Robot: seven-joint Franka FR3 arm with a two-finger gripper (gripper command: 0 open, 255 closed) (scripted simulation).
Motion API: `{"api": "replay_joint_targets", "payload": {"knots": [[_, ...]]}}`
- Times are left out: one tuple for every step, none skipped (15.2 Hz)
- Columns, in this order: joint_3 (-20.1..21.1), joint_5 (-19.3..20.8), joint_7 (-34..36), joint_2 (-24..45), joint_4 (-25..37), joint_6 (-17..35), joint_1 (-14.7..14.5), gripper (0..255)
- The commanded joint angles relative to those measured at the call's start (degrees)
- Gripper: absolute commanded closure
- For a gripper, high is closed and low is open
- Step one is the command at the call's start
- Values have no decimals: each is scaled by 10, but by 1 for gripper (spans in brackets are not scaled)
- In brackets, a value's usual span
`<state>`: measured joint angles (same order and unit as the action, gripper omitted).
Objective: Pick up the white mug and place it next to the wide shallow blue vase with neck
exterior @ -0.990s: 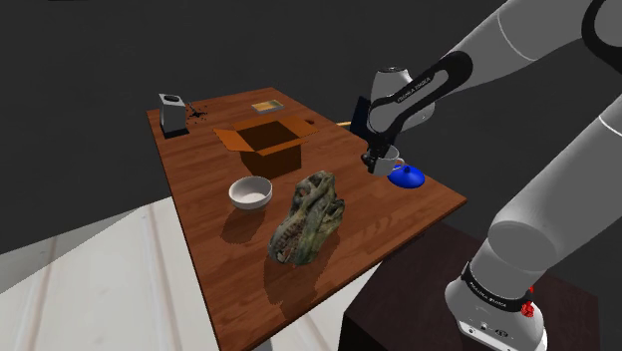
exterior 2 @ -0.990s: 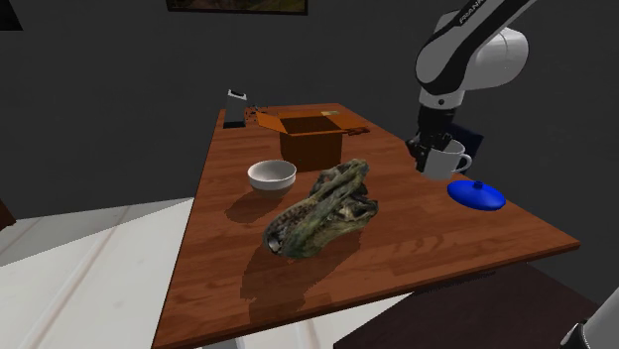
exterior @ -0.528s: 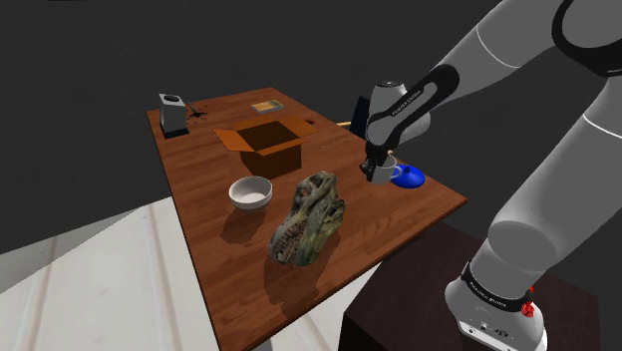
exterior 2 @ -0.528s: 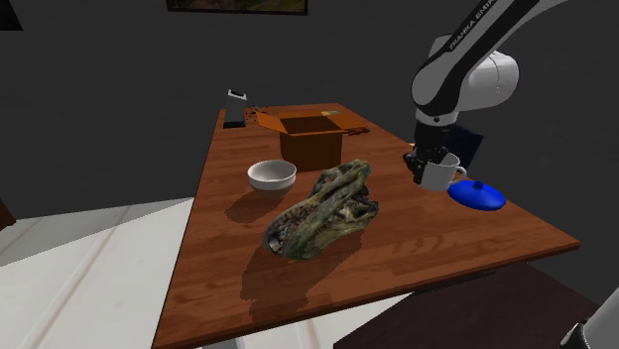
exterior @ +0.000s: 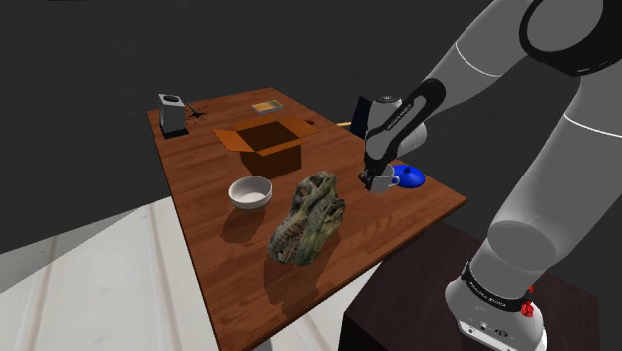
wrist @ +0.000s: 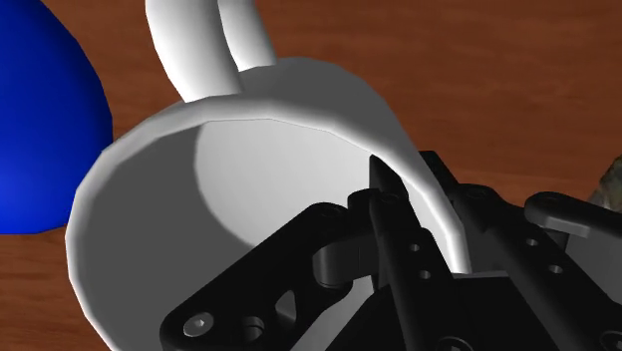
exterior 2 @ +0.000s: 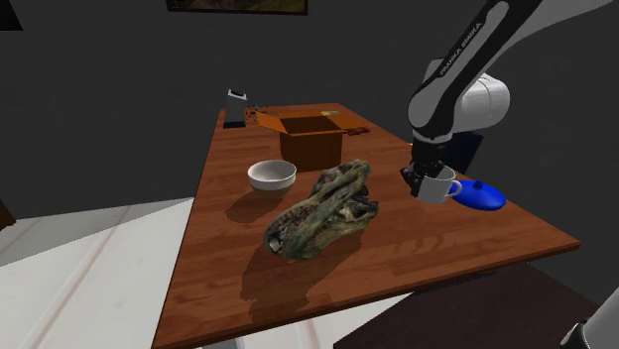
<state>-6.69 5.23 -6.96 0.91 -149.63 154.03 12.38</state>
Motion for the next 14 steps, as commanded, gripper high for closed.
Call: {"api": "replay_joint_targets", "payload": {"knots": [[0,-2,0,19,0,19,0,255],[0,-2,-1,25,0,25,0,255],[0,-2,-1,25,0,25,0,255],[0,-2,-1,25,0,25,0,255],[0,-2,-1,25,0,25,0,255],[0,-2,-1,25,0,25,0,255],[0,-2,-1,25,0,25,0,255],[0,-2,-1,25,0,25,0,255],[0,-2,-1,25,0,25,0,255],[0,-2,0,25,0,25,0,0],[0,-2,-1,25,0,25,0,0],[0,-2,-1,25,0,25,0,0],[0,-2,-1,25,0,25,0,0],[0,-2,-1,25,0,25,0,0]]}}
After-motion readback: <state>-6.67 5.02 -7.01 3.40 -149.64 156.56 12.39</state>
